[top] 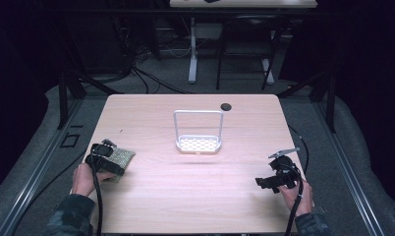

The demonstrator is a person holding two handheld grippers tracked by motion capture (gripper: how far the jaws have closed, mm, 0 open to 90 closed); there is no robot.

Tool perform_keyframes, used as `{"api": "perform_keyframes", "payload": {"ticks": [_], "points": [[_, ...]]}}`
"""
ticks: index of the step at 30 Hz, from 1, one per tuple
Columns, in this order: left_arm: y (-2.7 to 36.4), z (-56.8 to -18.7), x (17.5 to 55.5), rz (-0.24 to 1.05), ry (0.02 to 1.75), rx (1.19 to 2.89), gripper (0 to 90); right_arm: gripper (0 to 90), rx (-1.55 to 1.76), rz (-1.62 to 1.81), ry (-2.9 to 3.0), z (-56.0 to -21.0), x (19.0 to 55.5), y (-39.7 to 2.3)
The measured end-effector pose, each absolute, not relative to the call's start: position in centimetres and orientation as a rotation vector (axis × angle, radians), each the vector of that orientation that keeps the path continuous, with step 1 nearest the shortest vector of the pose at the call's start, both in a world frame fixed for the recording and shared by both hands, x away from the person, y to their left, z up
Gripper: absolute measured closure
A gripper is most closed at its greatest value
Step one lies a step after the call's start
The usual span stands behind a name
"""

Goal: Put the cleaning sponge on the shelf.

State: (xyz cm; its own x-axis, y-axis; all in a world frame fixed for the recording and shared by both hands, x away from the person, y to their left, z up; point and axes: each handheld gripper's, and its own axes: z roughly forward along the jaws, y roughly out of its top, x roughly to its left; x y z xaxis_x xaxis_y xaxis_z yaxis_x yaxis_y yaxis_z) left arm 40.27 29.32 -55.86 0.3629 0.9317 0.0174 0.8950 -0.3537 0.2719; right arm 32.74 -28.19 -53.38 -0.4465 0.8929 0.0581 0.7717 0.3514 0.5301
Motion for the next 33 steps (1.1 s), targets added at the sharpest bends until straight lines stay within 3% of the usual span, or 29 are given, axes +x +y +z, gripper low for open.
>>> {"api": "perform_keyframes", "payload": {"ticks": [33], "points": [[27.7,-53.9,39.0,0.3,1.526,2.407,9.6,6.3,1.5,0.724,2.382,-53.4,32.7,-28.1]]}}
